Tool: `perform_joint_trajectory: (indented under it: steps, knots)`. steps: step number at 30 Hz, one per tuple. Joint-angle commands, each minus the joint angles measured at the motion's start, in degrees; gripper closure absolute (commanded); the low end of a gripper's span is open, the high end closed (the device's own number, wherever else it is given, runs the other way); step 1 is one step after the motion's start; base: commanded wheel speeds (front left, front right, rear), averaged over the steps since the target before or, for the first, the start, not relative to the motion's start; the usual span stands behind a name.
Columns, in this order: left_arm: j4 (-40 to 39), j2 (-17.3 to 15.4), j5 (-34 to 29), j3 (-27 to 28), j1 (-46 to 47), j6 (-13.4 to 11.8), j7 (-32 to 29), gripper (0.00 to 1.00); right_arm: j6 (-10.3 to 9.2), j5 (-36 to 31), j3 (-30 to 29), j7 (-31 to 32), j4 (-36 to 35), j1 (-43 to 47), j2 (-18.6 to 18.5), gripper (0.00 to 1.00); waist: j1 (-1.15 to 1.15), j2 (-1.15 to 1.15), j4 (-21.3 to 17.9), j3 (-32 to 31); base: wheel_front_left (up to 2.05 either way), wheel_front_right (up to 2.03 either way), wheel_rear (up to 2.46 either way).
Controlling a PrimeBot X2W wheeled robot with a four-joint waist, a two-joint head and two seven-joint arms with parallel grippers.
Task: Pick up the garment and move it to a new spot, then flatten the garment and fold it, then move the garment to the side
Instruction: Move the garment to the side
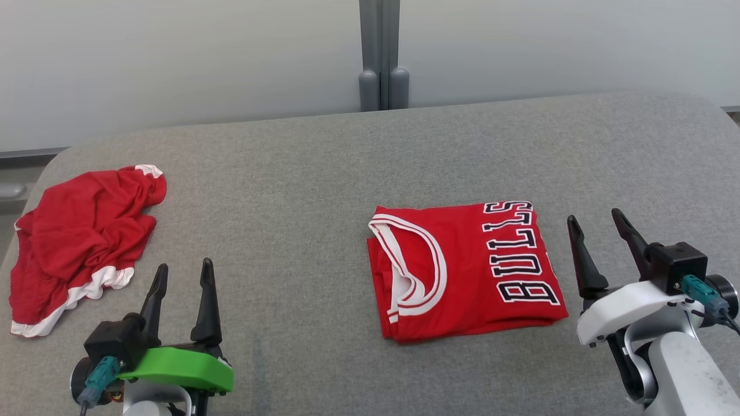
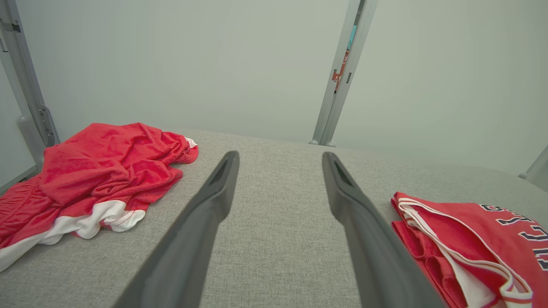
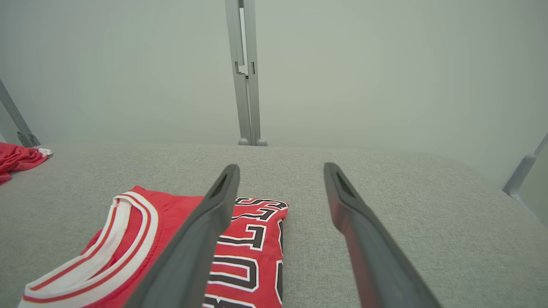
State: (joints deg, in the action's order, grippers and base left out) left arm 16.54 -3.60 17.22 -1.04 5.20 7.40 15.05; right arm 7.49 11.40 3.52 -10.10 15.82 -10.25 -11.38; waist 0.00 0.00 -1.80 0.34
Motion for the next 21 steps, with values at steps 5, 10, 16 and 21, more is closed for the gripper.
perform_joint_trajectory:
  steps: [5,10,16,21]
  knots:
    - [-0.3,0.11,-0.29,0.1,-0.92,0.1,0.15,0.0,-0.01,-0.45,-0.23,0.61,-0.06,0.71,0.35,0.0,0.0,0.0,0.42,0.08,0.0,0.0,0.0]
    - [-0.52,0.22,-0.06,0.11,-0.6,0.1,0.15,0.0,-0.02,-0.53,-0.46,1.27,0.09,0.69,0.55,0.0,0.0,0.0,0.87,0.55,0.0,0.0,0.0]
    - [-1.0,0.32,-0.33,0.03,0.18,0.1,0.15,0.0,-0.01,0.3,-1.98,3.34,-0.04,-1.59,0.67,0.0,0.0,0.0,1.28,1.83,0.0,0.0,0.0]
    - [-1.84,0.1,-0.81,-0.19,1.87,0.1,0.15,0.0,0.0,2.46,-3.76,17.66,2.67,-4.87,1.53,0.0,0.0,0.0,1.67,4.17,0.0,0.0,0.0]
